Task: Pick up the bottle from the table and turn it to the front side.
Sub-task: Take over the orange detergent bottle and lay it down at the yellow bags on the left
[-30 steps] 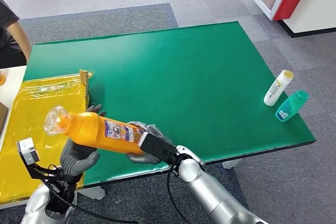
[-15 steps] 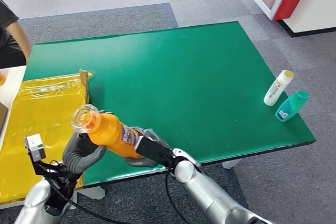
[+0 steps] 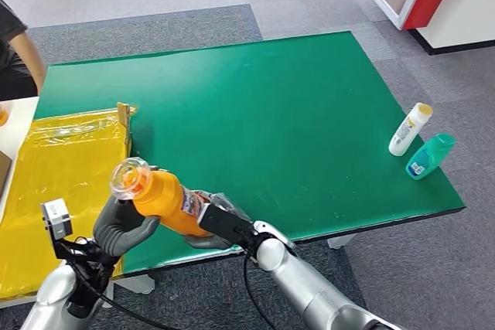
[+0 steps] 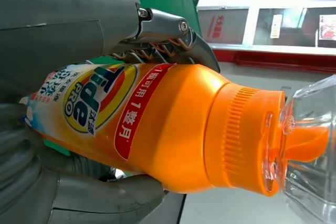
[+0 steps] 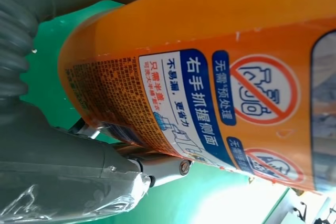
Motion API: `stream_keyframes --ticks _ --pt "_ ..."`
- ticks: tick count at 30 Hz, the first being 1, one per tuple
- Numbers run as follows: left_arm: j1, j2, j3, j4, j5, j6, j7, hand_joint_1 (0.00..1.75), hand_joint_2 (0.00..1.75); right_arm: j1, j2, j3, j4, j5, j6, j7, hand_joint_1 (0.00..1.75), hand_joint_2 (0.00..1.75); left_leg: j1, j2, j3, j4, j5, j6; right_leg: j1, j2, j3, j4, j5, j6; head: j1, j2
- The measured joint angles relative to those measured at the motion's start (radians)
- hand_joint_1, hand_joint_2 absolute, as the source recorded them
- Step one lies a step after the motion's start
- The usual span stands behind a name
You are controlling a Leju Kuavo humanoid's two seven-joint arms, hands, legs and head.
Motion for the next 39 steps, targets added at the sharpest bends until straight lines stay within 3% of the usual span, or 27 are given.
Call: stream_keyframes --ticks 1,5,6,13,20,32,39 --pt "0.000 0.000 -0.001 0.000 -0.008 0.006 0.000 1.75 1.75 0.000 0.000 0.000 0.002 0.000 0.000 0.000 1.75 1.75 0.000 0.000 0.000 0.000 0.000 0.000 0.000 0.000 0.000 0.000 0.000 0.000 0.000 0.000" --pt "-0.001 0.000 -0.005 0.000 -0.034 0.027 0.003 1.75 1.75 0.001 0.000 0.000 0.008 0.000 0.000 0.001 0.07 1.75 0.000 0.000 0.000 0.000 0.000 0.000 0.000 0.000 0.000 0.000 0.000 0.000 0.000 0.000" --pt "-0.001 0.000 -0.007 -0.001 -0.043 0.035 0.006 1.75 1.75 0.002 0.000 0.000 0.008 0.000 -0.001 0.002 0.00 1.75 0.000 0.000 0.000 0.000 0.000 0.000 0.000 0.000 0.000 0.000 0.000 0.000 0.000 0.000" --pt "-0.002 -0.004 -0.017 -0.034 -0.188 0.137 0.040 1.75 1.75 0.021 -0.002 -0.009 0.006 -0.005 -0.010 0.010 0.00 1.75 0.000 0.000 0.000 0.000 0.000 0.000 0.000 0.000 0.000 0.000 0.000 0.000 0.000 0.000" --pt "-0.030 0.014 -0.021 -0.089 -0.264 0.154 0.062 1.75 1.75 0.036 -0.010 -0.033 -0.012 -0.013 -0.010 0.010 0.00 1.75 0.000 0.000 0.000 0.000 0.000 0.000 0.000 0.000 0.000 0.000 0.000 0.000 0.000 0.000" --pt "-0.249 0.122 -0.036 -0.143 -0.390 0.165 0.217 1.75 1.75 0.063 -0.017 -0.079 -0.027 -0.032 -0.008 -0.009 0.00 1.75 0.000 0.000 0.000 0.000 0.002 -0.002 0.000 0.000 -0.001 0.000 0.001 -0.001 0.000 0.000" --pt "-0.380 0.243 -0.085 -0.095 -0.467 0.128 0.341 1.75 1.75 0.073 -0.021 -0.106 -0.035 -0.051 -0.006 -0.024 0.00 1.75 0.000 0.001 0.000 0.000 0.002 -0.002 0.000 0.001 -0.001 0.000 0.002 -0.001 0.000 0.000"
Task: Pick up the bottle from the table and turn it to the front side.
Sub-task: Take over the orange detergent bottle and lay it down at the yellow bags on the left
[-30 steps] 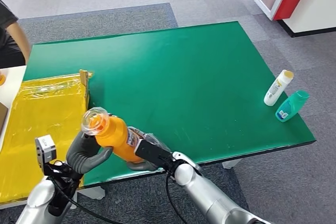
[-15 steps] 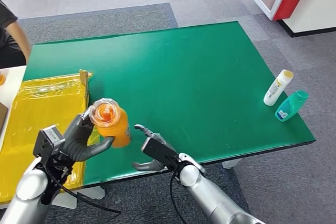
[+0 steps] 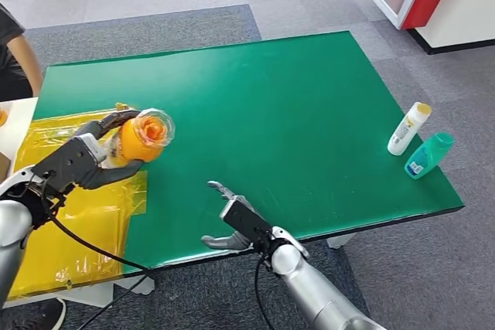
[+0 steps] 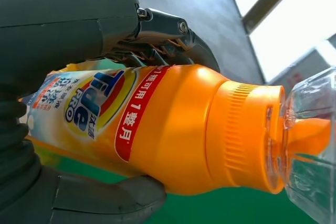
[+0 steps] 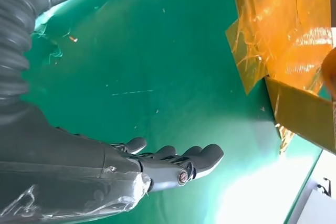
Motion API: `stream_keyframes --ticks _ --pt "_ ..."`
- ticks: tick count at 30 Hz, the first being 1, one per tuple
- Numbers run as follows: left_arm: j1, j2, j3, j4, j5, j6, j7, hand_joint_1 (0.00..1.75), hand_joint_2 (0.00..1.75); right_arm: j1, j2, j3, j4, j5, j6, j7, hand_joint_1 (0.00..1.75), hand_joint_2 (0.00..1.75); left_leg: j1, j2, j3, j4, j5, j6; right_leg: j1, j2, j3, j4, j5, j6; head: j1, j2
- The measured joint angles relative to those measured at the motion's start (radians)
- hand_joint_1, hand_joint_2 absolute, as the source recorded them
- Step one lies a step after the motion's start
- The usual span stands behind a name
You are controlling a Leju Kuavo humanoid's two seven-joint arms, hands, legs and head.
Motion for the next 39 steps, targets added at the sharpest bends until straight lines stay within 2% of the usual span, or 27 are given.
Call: stream_keyframes --ticks 3,6,13,19,25,32,34,35,38,39 --pt "-0.035 0.042 -0.023 0.034 -0.037 -0.008 0.031 1.75 1.75 0.005 -0.003 -0.010 0.000 -0.005 0.001 -0.004 0.00 1.75 0.000 0.000 0.000 0.000 0.000 0.000 0.000 0.000 0.000 0.000 0.000 0.000 0.000 0.000" --pt "-0.059 0.067 -0.065 0.084 -0.160 0.003 0.070 1.75 1.75 0.009 -0.004 -0.016 0.000 -0.010 0.003 -0.008 0.00 1.75 0.000 0.000 0.000 0.000 0.000 0.000 0.000 0.000 0.000 0.000 0.000 0.000 0.000 0.000" --pt "-0.060 0.067 -0.155 0.223 -0.418 0.057 0.097 1.75 1.75 0.017 -0.004 -0.025 -0.001 -0.010 0.007 -0.009 0.00 1.75 0.000 0.000 0.000 0.000 0.000 0.000 0.000 0.000 0.000 0.000 0.000 0.000 0.000 0.000" --pt "-0.055 0.001 -0.181 0.343 -0.703 0.127 0.148 1.75 1.75 0.021 -0.002 -0.032 -0.008 -0.003 0.021 0.001 0.00 1.75 0.000 0.000 0.000 0.000 0.000 0.000 0.000 0.000 0.000 0.000 0.000 0.000 0.000 0.000" --pt "-0.044 -0.078 -0.168 0.439 -0.823 0.174 0.147 1.75 1.75 0.026 0.005 -0.032 -0.008 0.004 0.027 0.003 0.00 1.75 0.000 0.000 0.000 0.000 0.000 0.000 0.000 0.000 0.000 0.000 0.000 0.000 0.000 0.000" --pt "-0.037 -0.179 -0.106 0.546 -0.904 0.203 0.143 1.75 1.75 0.028 0.016 -0.032 -0.008 0.015 0.039 0.010 0.00 1.75 0.000 0.000 0.000 0.000 0.000 0.000 0.000 0.000 0.000 0.000 0.000 0.000 0.000 0.000" --pt "-0.030 -0.204 -0.087 0.569 -0.917 0.207 0.144 1.59 1.75 0.030 0.019 -0.032 -0.007 0.018 0.040 0.012 0.00 1.75 0.000 0.000 0.000 0.000 0.000 0.000 0.000 0.000 0.000 0.000 0.000 0.000 0.000 0.000" --pt "-0.027 -0.215 -0.077 0.580 -0.925 0.208 0.147 1.38 1.75 0.031 0.020 -0.032 -0.007 0.020 0.041 0.014 0.00 1.75 0.000 0.000 0.000 0.000 0.000 0.000 0.000 0.000 0.000 0.000 0.000 0.000 0.000 0.000" --pt "-0.014 -0.245 -0.041 0.604 -0.952 0.203 0.157 0.34 1.75 0.033 0.022 -0.032 -0.008 0.028 0.047 0.021 0.00 1.75 0.000 0.000 -0.001 0.000 0.000 0.000 0.000 0.000 0.000 0.000 0.000 0.000 0.000 0.000" --pt "-0.010 -0.254 -0.026 0.610 -0.960 0.200 0.160 0.11 1.75 0.034 0.022 -0.032 -0.008 0.031 0.049 0.022 0.00 1.75 0.000 0.000 0.000 0.000 0.000 0.000 0.000 0.000 0.000 0.000 0.000 0.000 0.000 0.000"
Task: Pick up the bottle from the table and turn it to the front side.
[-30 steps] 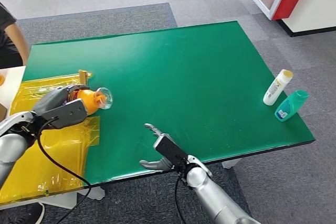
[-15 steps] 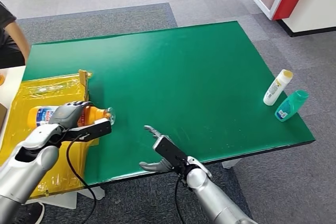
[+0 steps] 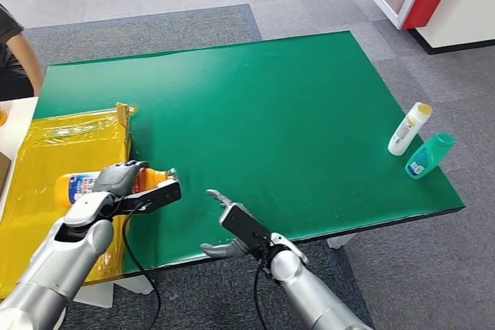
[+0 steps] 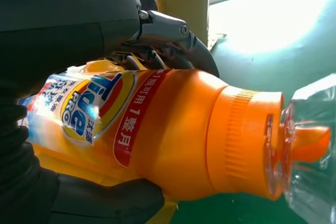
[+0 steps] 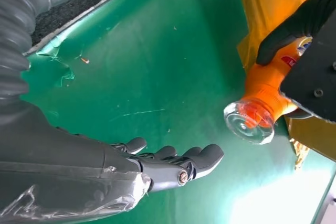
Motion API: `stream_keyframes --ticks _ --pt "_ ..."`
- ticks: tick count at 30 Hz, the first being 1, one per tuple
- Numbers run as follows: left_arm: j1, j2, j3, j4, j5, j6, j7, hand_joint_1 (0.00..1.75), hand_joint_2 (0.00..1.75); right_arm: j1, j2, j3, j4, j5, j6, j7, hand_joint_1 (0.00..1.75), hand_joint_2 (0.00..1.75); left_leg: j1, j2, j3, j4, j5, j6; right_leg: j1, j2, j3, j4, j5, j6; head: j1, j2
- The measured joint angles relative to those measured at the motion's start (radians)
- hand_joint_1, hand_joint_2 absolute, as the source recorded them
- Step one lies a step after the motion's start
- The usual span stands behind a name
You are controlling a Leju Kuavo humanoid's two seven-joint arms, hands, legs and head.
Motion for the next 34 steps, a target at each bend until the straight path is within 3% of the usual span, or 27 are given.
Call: stream_keyframes --ticks 2,10,16,18,22,26,30,34 --pt "0.009 -0.017 0.034 0.009 -0.014 -0.005 0.008 0.00 1.75 0.002 0.002 0.000 0.000 0.005 0.004 0.003 0.00 1.75 0.000 0.000 0.000 0.000 0.000 0.000 0.000 0.000 0.000 0.000 0.000 0.000 0.000 0.000" --pt "0.032 -0.078 0.182 -0.003 -0.011 -0.032 0.014 0.00 1.75 0.018 0.008 -0.013 -0.014 0.022 0.009 0.014 0.00 1.75 0.000 0.000 0.000 0.000 0.000 0.000 0.000 0.000 0.000 0.000 0.000 0.000 0.000 0.000" --pt "0.113 -0.104 0.299 -0.184 0.170 -0.051 -0.044 0.00 1.75 0.065 0.008 -0.044 -0.066 0.023 0.005 0.026 0.00 1.75 0.000 0.000 0.000 0.000 -0.001 0.000 0.000 0.000 0.000 0.000 0.000 0.000 0.000 0.000" --pt "0.165 -0.112 0.336 -0.277 0.320 -0.058 -0.100 0.00 1.75 0.087 0.008 -0.058 -0.088 0.021 0.002 0.029 0.00 1.75 0.000 0.000 0.000 0.000 -0.001 0.000 0.000 0.000 0.000 0.000 -0.001 0.000 0.000 0.000" --pt "0.331 -0.117 0.406 -0.477 0.751 -0.098 -0.287 0.00 1.75 0.129 0.006 -0.081 -0.119 0.016 0.004 0.021 0.00 1.75 0.000 0.001 0.000 0.000 -0.004 0.000 0.000 0.001 0.000 0.000 -0.003 0.000 0.000 0.000" --pt "0.478 -0.128 0.472 -0.541 1.103 -0.196 -0.477 0.00 1.75 0.148 0.006 -0.084 -0.126 0.008 -0.001 0.001 0.00 1.75 0.000 0.001 0.001 0.000 -0.005 0.000 0.000 0.001 0.000 0.000 -0.005 -0.001 0.000 0.000" --pt "0.556 -0.148 0.523 -0.451 1.190 -0.277 -0.688 0.00 1.75 0.162 0.006 -0.084 -0.138 -0.007 -0.026 -0.028 0.00 1.75 0.000 0.001 0.000 0.000 -0.005 0.000 0.000 0.000 0.001 0.000 -0.006 0.000 0.000 0.000" --pt "0.585 -0.170 0.544 -0.374 1.158 -0.268 -0.750 0.00 1.75 0.185 0.004 -0.084 -0.170 -0.012 -0.050 -0.040 0.00 1.75 0.000 0.000 0.000 0.000 -0.005 0.001 0.000 0.000 0.001 -0.001 -0.006 0.000 0.000 0.000"
